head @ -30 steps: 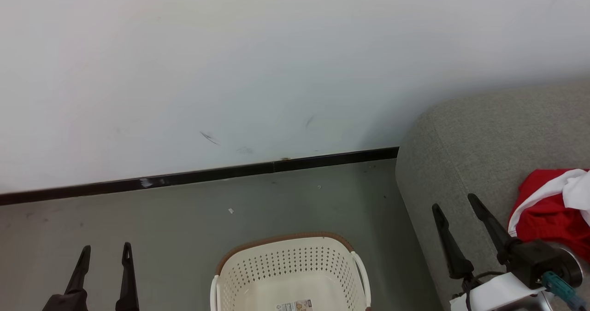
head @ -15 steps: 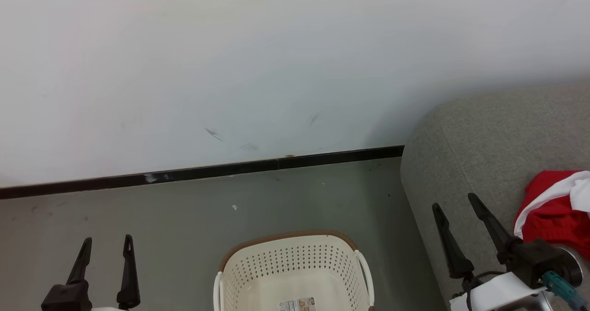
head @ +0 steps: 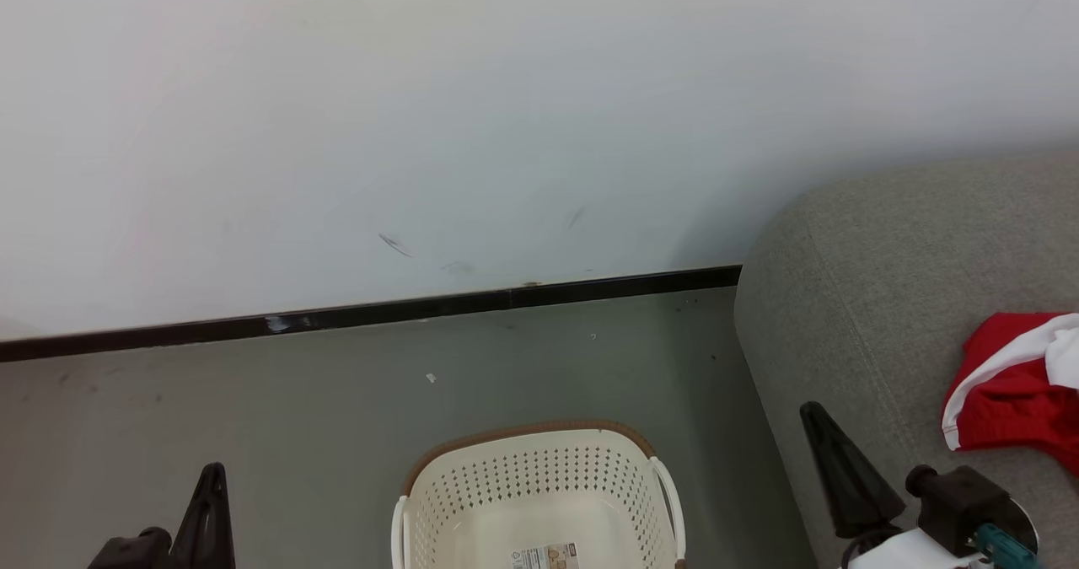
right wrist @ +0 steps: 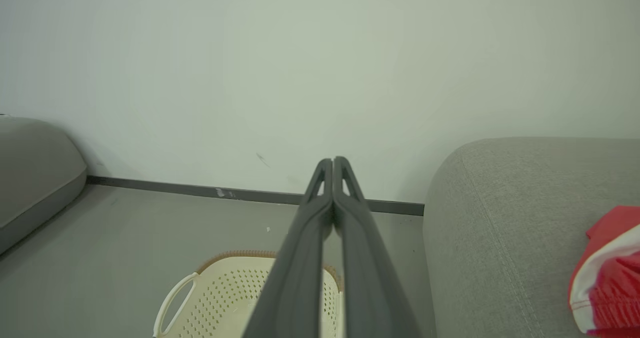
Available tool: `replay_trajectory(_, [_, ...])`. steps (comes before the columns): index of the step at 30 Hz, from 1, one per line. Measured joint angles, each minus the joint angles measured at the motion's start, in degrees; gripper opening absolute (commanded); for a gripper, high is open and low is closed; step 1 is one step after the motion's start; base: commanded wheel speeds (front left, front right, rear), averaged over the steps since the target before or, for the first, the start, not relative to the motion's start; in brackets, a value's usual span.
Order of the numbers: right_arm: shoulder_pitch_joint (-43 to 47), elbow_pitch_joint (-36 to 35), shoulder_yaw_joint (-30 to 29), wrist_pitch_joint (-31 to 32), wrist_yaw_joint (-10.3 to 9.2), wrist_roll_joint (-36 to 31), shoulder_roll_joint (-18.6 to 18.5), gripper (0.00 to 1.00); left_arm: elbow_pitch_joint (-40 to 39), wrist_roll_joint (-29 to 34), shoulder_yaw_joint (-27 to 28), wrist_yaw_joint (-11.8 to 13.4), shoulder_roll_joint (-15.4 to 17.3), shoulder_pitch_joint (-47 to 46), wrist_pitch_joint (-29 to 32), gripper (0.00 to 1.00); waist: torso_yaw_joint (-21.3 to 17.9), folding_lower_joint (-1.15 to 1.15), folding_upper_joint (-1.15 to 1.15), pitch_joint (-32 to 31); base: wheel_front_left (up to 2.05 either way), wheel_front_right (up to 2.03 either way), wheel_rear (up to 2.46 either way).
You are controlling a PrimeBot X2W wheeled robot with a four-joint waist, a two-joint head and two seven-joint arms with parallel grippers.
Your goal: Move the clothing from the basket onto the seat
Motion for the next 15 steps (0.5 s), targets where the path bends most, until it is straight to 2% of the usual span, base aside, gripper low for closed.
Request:
replay_trajectory(6, [2.14,-1.36,0.59,0.0,0.0,4.33,0.02,0.0,0.8,-4.15,0.88,-0.97,-0.25,-0.24,1.34,0.0,0.03,0.01,0.0,0.1,0.0,0.0,0.0])
replay_trajectory(15, [1.96,-1.45,0.04,0.49,0.0,15.47,0.02,0.0,1.24,-11.99,1.53,-2.43,-1.13,-0.47,3.36,0.0,0.32,0.13,0.0,0.18,0.0,0.0,0.0])
